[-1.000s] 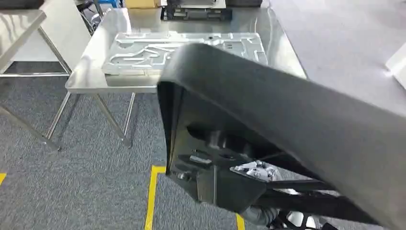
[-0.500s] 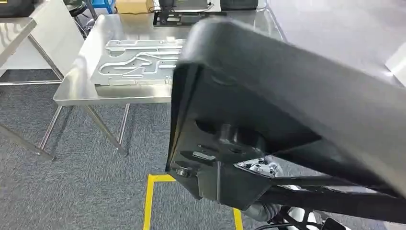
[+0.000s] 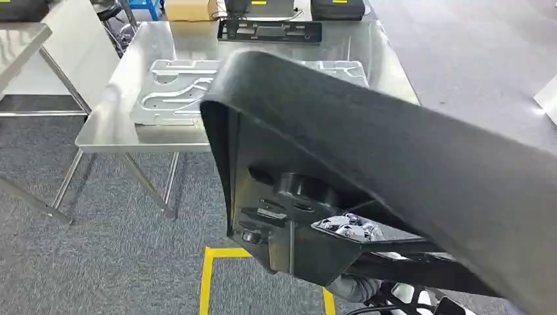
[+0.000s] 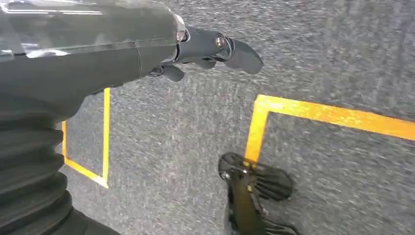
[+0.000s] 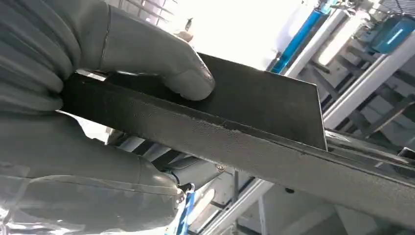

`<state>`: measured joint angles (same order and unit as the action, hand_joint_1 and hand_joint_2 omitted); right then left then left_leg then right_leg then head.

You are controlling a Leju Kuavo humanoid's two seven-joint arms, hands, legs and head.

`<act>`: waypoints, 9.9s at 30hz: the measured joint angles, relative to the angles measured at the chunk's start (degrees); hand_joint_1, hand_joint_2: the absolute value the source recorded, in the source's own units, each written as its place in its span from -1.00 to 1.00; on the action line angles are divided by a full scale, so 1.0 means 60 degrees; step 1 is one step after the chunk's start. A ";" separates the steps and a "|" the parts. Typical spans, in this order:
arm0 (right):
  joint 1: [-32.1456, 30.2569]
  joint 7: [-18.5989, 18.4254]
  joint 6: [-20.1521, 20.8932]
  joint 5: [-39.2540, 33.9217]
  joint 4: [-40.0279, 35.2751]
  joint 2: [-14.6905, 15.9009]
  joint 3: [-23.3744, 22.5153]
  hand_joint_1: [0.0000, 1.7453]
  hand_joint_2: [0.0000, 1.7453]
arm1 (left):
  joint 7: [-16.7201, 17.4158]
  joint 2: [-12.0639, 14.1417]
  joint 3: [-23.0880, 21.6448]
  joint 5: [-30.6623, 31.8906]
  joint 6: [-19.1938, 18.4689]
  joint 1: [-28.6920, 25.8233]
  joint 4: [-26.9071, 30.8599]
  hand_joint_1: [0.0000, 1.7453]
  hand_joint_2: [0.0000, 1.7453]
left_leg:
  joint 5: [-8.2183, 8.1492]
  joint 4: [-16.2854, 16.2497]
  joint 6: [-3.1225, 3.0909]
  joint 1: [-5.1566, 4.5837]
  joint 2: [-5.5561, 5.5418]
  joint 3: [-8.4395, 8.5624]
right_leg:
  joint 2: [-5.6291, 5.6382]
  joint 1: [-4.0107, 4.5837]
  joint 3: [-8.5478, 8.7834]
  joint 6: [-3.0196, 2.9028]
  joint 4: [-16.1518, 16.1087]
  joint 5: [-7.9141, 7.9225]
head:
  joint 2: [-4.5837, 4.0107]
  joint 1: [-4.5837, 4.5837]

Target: Take the parts from the cabinet and place them on the table.

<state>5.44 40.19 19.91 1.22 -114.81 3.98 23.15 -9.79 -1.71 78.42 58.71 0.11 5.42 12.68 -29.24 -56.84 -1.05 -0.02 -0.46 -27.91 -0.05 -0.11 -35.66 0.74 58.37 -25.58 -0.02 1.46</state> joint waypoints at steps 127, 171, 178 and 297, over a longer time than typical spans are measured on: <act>0.7639 -0.5315 -0.7363 1.1541 1.5504 -0.0922 0.2830 -1.00 -1.00 | -0.1578 0.0128 -0.0419 0.0685 -0.0113 -0.0195 0.0000 -1.00 -1.00 | 0.0873 -0.0122 0.0324 0.0092 -0.0014 -0.1074 | 0.0017 -0.0059 0.0415 -0.0319 -0.0293 0.0171 | 0.0000 -0.0018; -0.1038 -0.0652 -0.9004 0.4990 0.3686 0.0532 -0.5404 -1.00 -1.00 | -0.1712 -0.0117 0.0055 -0.0109 -0.0714 -0.0476 -0.0004 -1.00 -1.00 | 0.0413 -0.0093 0.0162 0.0072 0.0002 -0.0589 | -0.0047 -0.0027 0.0594 -0.0047 -0.0242 -0.0068 | 0.0000 -0.0018; -0.2144 -0.0302 -0.7113 0.4696 0.3574 0.0203 -0.8122 -1.00 -1.00 | -0.1756 -0.0211 0.0255 -0.0186 -0.0940 -0.0464 -0.0004 -1.00 -1.00 | 0.0655 0.0031 -0.0127 0.0086 0.0045 -0.0690 | 0.0002 -0.0104 -0.0572 0.0160 0.2650 -0.1753 | 0.0000 -0.0018; -0.0137 -0.6659 -0.2900 1.0258 1.7227 -0.1774 -1.6014 -1.00 -1.00 | -0.0875 -0.0284 -0.0488 0.1501 -0.0401 -0.0150 -0.0036 -1.00 1.00 | 0.0091 0.0050 0.0144 0.0069 0.0140 -0.0204 | -0.0002 -0.0099 0.0723 -0.0034 -0.0237 -0.0209 | 0.0000 -0.0011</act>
<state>4.62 0.24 2.51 62.77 -11.45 -6.67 -72.94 -15.04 -3.41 75.49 67.71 -2.30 4.52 12.46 -28.69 -56.54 -0.19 0.40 0.38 -29.14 -0.06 -0.70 -31.32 0.54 56.94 -26.83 -0.02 1.40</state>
